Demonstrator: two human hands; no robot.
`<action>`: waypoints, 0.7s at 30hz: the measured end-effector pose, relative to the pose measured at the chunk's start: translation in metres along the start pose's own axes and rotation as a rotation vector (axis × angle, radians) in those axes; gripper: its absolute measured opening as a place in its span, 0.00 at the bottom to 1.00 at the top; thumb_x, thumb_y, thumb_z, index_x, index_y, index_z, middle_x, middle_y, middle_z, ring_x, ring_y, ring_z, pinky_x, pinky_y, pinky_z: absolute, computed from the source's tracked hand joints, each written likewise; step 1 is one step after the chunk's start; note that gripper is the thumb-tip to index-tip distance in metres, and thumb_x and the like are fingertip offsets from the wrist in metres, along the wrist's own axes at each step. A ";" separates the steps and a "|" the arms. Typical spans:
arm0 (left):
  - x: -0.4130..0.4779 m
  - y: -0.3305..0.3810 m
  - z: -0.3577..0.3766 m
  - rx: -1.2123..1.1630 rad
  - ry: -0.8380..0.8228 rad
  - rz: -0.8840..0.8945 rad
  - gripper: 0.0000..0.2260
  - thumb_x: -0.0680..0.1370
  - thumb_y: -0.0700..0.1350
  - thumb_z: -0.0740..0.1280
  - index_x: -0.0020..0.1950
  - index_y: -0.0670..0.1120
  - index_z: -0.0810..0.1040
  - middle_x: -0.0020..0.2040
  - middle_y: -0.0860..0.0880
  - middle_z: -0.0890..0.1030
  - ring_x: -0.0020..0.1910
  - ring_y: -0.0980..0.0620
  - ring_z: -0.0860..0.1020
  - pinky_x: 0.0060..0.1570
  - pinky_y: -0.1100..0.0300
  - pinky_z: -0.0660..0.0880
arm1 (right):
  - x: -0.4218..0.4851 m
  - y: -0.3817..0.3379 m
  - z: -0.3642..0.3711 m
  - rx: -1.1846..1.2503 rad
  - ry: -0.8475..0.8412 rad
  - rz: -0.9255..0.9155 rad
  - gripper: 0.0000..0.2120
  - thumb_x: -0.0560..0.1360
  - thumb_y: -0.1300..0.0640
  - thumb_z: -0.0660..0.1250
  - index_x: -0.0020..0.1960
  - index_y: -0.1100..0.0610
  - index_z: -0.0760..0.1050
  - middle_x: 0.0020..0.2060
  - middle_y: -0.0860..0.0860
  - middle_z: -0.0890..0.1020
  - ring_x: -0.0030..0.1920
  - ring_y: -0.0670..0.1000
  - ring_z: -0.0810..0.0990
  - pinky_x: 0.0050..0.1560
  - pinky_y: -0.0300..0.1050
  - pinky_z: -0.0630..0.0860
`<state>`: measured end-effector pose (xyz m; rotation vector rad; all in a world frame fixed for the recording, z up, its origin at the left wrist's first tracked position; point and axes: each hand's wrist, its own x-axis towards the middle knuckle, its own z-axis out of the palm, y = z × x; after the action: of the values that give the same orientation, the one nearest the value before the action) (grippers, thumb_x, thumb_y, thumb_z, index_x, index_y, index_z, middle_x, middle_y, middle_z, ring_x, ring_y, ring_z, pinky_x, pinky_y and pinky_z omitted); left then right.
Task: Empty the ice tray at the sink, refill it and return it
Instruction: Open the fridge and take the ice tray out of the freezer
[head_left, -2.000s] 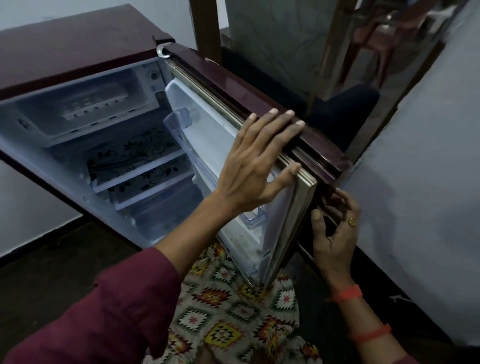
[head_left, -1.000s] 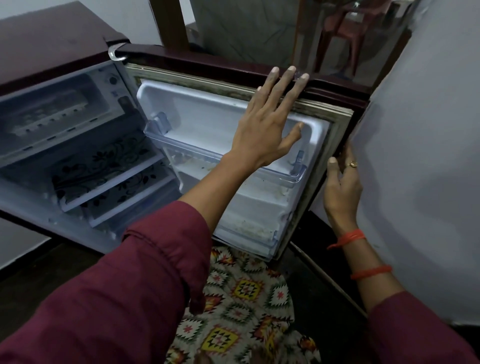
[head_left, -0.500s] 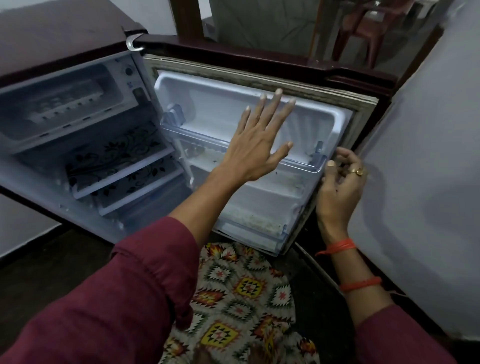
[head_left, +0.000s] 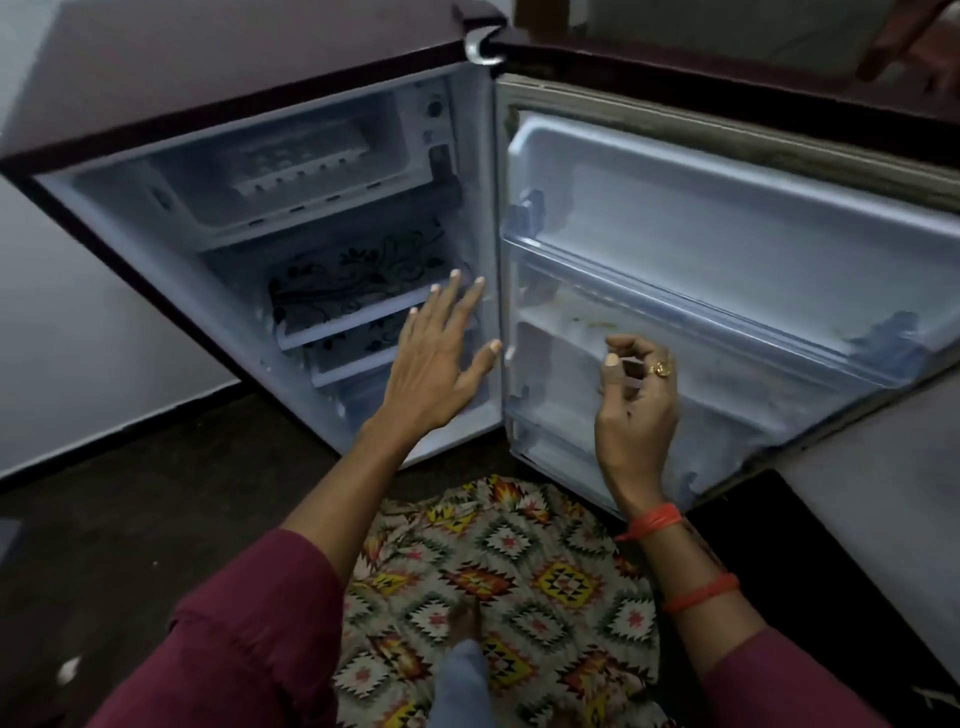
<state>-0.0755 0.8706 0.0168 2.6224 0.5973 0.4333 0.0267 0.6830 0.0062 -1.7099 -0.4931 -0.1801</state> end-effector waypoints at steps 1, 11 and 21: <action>0.002 -0.017 -0.006 -0.037 0.019 -0.036 0.30 0.83 0.59 0.58 0.82 0.53 0.53 0.83 0.50 0.51 0.81 0.46 0.51 0.76 0.39 0.56 | 0.000 0.000 0.017 0.013 -0.032 0.003 0.07 0.81 0.61 0.63 0.55 0.52 0.76 0.52 0.54 0.79 0.50 0.52 0.79 0.48 0.55 0.80; 0.055 -0.147 -0.073 -0.423 0.287 -0.292 0.27 0.84 0.54 0.60 0.81 0.49 0.58 0.81 0.50 0.58 0.78 0.55 0.57 0.74 0.61 0.57 | 0.037 -0.023 0.194 0.075 -0.399 0.039 0.09 0.83 0.56 0.62 0.59 0.54 0.78 0.54 0.49 0.83 0.55 0.46 0.82 0.57 0.45 0.79; 0.136 -0.250 -0.115 -0.647 0.540 -0.501 0.25 0.85 0.51 0.59 0.81 0.48 0.58 0.80 0.49 0.61 0.77 0.52 0.61 0.62 0.76 0.62 | 0.135 -0.038 0.348 0.017 -0.536 -0.005 0.15 0.83 0.51 0.60 0.67 0.52 0.77 0.54 0.48 0.82 0.56 0.46 0.78 0.49 0.28 0.71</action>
<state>-0.0871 1.1770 0.0302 1.6625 1.0385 0.9813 0.0788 1.0543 0.0216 -1.7347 -0.8881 0.2880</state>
